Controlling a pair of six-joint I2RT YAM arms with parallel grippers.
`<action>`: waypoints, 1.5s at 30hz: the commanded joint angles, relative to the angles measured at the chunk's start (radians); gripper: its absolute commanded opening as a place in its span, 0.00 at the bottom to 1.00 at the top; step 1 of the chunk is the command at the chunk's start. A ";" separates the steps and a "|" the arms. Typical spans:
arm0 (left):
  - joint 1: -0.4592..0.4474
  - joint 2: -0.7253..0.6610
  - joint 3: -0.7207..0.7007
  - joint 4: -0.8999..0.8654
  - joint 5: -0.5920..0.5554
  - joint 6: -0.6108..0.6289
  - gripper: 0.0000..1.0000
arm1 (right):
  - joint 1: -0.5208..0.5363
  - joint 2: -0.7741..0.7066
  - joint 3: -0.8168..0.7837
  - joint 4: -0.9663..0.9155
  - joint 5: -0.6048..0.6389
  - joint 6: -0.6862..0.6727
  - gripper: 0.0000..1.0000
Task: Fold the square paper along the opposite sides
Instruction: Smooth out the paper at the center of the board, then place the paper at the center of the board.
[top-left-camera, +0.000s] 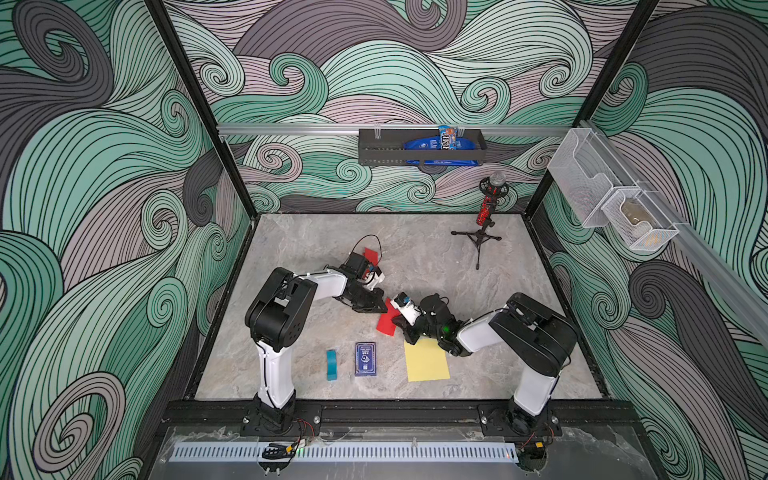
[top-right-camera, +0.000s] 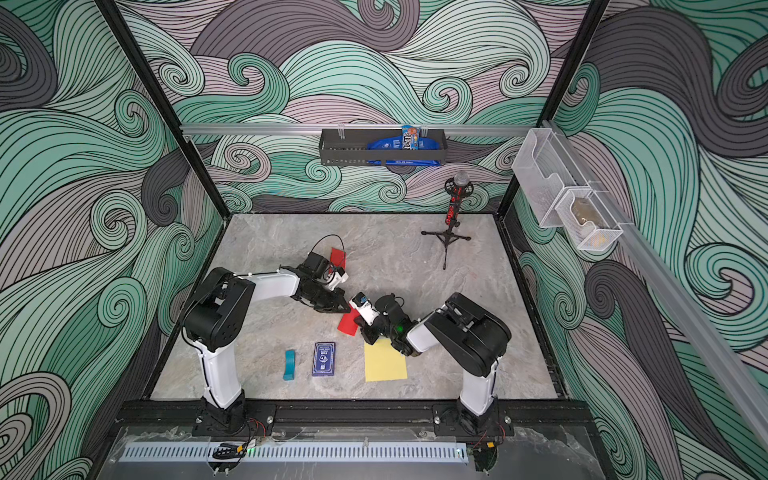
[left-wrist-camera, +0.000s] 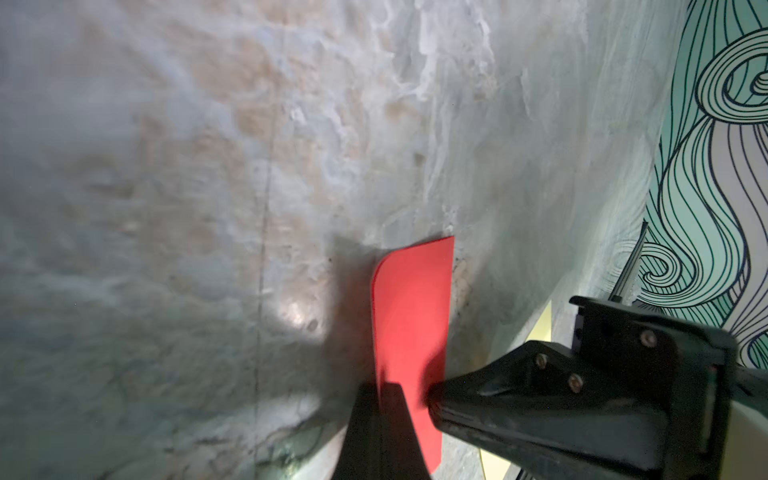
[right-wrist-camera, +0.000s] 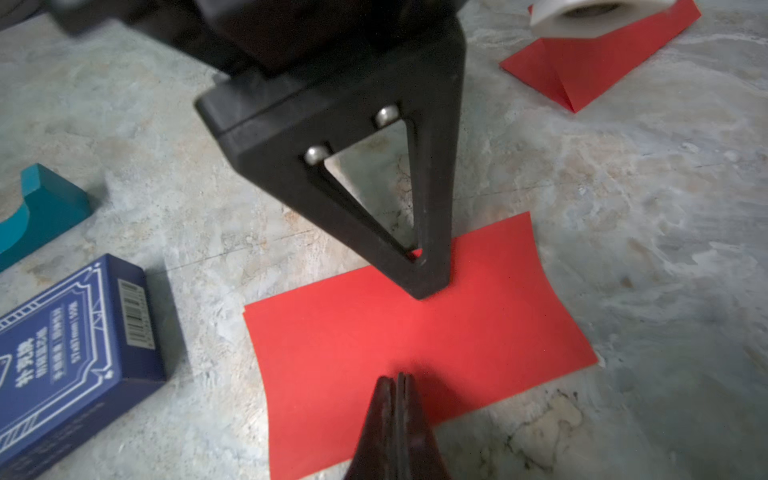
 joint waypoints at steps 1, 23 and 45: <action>0.015 0.036 -0.019 -0.045 -0.109 -0.004 0.00 | 0.026 -0.013 -0.047 -0.109 0.031 -0.015 0.00; 0.046 -0.004 0.017 -0.047 -0.046 -0.026 0.00 | 0.158 -0.187 -0.086 -0.261 0.102 0.052 0.13; 0.207 -0.116 -0.079 0.539 0.465 -0.539 0.00 | -0.310 0.063 0.148 0.362 -0.780 1.241 0.54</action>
